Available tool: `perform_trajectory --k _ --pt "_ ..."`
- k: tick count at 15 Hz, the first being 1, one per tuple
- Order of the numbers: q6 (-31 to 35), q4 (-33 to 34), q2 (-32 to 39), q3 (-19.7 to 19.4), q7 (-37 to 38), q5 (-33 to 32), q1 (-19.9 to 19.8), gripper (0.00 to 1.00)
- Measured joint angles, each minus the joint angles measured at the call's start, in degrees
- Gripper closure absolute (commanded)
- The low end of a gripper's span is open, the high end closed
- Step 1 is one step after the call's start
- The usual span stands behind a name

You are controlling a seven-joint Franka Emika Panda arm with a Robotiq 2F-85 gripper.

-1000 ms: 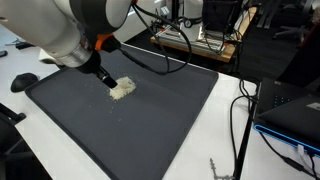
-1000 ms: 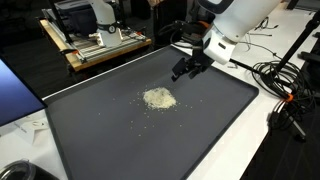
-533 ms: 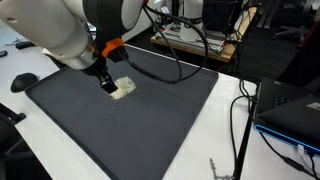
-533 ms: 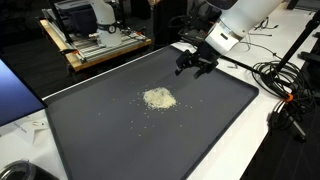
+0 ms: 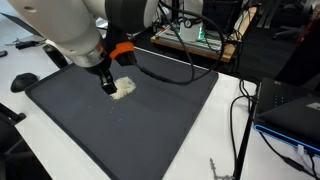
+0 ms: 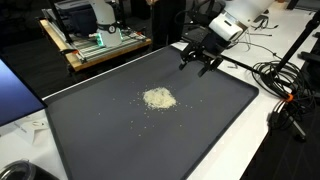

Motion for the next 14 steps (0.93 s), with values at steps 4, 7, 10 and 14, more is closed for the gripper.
perform_trajectory --k 4,7,10,14 --pt "6.98 -9.82 -5.95 0.07 0.11 -0.14 0.72 0.00" --pt "13.22 -17.30 -10.20 0.80 -0.65 -0.15 -0.34 0.00" --pt "20.88 -25.37 -14.24 1.77 -3.62 -0.15 -2.16 0.00" --pt "29.96 -36.53 -19.25 2.97 -9.89 -0.10 -5.12 0.00"
